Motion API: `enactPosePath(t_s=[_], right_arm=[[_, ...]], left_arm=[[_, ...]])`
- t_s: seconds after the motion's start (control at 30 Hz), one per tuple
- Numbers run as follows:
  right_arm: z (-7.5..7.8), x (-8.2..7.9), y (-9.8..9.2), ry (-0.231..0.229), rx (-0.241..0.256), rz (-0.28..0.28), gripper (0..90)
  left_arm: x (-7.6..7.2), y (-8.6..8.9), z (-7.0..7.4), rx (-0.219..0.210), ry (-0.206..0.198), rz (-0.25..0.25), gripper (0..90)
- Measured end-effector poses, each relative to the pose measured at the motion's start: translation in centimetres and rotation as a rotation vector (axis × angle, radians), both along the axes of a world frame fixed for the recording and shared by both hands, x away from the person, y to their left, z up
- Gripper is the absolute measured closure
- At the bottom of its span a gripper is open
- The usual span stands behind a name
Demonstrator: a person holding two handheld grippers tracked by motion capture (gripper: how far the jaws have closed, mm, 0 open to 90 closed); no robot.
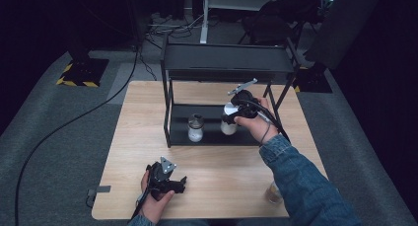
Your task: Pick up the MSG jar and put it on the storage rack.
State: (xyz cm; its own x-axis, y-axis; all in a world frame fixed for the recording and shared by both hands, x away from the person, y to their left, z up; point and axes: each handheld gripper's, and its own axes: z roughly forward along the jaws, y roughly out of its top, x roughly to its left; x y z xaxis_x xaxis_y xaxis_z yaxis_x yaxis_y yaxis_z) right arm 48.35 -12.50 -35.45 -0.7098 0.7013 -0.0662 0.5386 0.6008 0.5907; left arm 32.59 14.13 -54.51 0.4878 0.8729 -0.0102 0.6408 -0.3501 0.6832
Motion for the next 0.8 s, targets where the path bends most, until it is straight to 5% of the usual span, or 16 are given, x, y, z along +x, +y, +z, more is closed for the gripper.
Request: enactPosePath(t_s=[0.8], right_arm=[[-3.5,2.6,2.6,0.052,-0.02,-0.001,30.9]], left_arm=[[0.1,0.0,0.0,-0.004,0.0,0.005,2.2]])
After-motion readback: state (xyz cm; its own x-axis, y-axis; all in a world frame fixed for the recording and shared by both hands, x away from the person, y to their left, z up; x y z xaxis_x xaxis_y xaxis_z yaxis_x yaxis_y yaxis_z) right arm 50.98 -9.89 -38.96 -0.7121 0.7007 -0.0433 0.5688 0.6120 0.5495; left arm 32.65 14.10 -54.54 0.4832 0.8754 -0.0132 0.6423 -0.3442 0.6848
